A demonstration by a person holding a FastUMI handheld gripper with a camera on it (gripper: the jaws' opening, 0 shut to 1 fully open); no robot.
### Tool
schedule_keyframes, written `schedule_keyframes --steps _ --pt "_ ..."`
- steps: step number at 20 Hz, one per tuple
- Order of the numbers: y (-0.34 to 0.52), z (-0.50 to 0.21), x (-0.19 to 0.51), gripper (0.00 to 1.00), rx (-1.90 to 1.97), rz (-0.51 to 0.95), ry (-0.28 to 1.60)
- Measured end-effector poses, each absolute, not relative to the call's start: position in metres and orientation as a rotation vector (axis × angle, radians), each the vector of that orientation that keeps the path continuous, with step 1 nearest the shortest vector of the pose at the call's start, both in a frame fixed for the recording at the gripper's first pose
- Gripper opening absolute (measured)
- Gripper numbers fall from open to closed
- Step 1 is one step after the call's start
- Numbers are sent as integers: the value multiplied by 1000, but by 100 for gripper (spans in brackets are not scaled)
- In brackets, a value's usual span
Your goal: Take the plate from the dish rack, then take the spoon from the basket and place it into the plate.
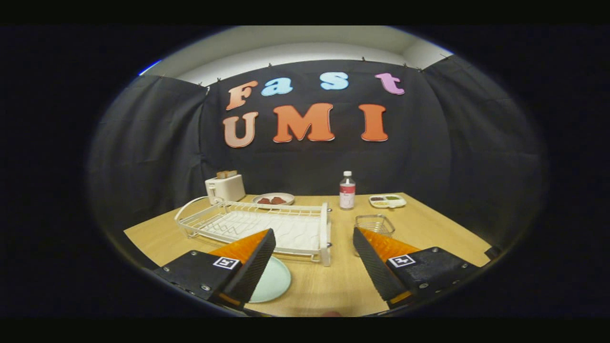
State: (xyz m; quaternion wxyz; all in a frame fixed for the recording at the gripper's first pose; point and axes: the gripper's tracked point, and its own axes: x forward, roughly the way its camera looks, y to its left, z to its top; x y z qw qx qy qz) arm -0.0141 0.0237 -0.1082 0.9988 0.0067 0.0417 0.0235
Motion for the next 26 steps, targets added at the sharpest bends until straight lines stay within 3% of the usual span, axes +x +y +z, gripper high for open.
schedule_keyframes --steps 10,26 --pt "-70 -56 -19 97 40 -103 8" --pt "-64 -59 -20 98 21 -85 -6"
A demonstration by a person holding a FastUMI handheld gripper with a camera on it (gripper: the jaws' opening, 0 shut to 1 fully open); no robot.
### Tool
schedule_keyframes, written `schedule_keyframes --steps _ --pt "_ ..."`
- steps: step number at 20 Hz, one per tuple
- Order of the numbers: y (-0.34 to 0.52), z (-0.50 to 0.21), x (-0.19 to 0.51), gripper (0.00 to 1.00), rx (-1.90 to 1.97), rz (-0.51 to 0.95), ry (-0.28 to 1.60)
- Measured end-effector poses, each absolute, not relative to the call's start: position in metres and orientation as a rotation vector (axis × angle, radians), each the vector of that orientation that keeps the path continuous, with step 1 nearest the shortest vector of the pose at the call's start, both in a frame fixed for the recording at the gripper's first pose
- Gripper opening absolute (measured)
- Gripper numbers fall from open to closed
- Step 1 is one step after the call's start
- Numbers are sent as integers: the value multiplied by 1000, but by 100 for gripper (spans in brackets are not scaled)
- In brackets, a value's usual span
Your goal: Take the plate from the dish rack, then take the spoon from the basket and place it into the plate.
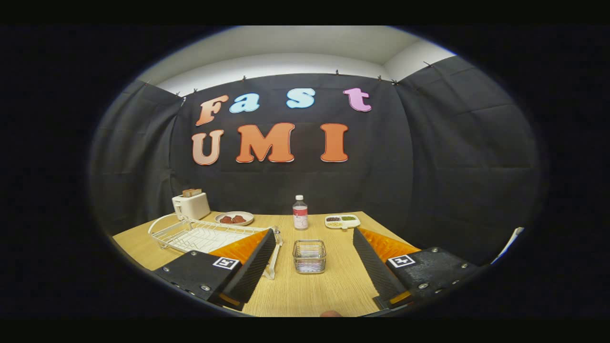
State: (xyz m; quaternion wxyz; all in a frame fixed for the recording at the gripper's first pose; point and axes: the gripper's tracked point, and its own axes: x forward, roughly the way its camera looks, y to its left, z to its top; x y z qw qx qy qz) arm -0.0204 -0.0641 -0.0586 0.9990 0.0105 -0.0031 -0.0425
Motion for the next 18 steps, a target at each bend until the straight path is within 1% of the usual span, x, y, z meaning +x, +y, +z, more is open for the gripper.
schedule_keyframes --steps 18 --pt "-61 -68 -20 97 35 -77 -6"
